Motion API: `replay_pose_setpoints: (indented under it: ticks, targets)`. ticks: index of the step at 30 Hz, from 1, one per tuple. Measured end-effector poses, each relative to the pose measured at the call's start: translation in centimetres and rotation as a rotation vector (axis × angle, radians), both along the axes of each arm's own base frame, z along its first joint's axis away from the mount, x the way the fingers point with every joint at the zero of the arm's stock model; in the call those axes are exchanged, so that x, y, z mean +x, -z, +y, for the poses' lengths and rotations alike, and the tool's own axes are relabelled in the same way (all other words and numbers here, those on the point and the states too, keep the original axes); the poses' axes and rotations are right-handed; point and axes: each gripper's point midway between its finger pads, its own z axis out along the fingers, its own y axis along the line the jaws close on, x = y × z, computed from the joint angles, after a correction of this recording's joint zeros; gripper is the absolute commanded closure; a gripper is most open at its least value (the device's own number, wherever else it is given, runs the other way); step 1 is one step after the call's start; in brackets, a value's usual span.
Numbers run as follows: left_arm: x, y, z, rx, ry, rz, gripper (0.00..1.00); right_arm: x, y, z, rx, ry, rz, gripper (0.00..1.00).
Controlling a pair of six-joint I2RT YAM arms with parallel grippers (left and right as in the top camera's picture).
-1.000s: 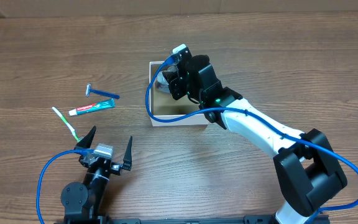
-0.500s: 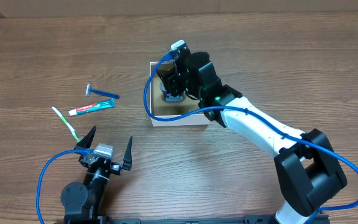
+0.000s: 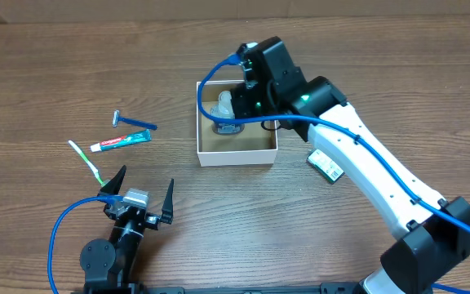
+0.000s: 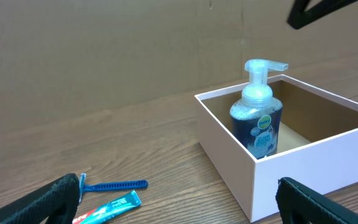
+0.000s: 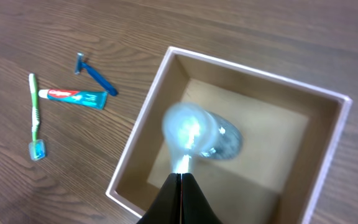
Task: Pack container
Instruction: 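Carry the soap bottle with the right gripper into the box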
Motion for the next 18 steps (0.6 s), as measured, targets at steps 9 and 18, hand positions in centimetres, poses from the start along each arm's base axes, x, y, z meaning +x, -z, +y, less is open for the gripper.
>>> replay_pose_setpoints:
  ticks: [9, 18]
  targets:
    - [0.0, 0.0, 0.0, 0.000, 0.000, 0.000, 0.00, 0.2, 3.9, -1.9, -0.010, 0.106, 0.061, 0.96]
    - [0.0, 0.0, 0.0, 0.000, 0.000, 0.000, 0.00, 0.4, 9.6, -2.6, 0.172, 0.282, 0.172, 0.96]
